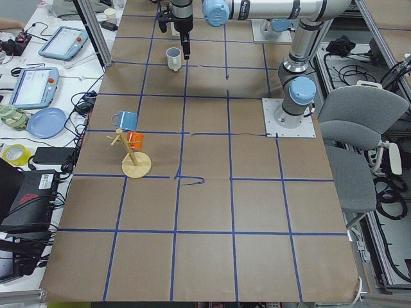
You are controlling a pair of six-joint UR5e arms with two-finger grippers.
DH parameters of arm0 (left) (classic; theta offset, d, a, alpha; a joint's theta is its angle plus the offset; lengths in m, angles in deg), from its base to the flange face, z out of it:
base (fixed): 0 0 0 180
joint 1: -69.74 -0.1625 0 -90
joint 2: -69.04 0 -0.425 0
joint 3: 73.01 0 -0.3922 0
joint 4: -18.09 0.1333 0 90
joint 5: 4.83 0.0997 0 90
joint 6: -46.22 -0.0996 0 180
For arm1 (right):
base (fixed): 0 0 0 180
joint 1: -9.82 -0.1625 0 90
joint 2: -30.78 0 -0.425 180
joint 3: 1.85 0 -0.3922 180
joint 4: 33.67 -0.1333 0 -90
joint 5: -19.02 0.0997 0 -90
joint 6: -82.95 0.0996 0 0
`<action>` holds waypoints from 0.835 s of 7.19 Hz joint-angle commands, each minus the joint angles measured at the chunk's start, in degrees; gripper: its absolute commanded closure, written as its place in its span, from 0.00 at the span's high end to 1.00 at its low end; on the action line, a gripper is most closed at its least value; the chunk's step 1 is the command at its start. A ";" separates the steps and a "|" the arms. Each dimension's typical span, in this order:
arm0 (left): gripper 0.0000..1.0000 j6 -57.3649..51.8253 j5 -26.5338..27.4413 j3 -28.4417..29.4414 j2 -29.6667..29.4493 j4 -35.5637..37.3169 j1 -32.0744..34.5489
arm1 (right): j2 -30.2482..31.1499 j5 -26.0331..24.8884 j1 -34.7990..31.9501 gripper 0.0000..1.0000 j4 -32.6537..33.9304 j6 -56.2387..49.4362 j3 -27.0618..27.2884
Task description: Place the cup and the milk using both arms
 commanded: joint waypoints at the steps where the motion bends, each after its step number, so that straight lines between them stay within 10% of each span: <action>1: 1.00 -0.45 0.06 -0.35 0.08 0.13 0.31 | -4.47 0.64 -5.97 0.08 3.39 10.74 -2.05; 6: 1.00 -0.54 -0.03 -2.19 0.96 1.88 1.28 | -5.80 0.64 -8.54 0.15 7.55 13.23 1.11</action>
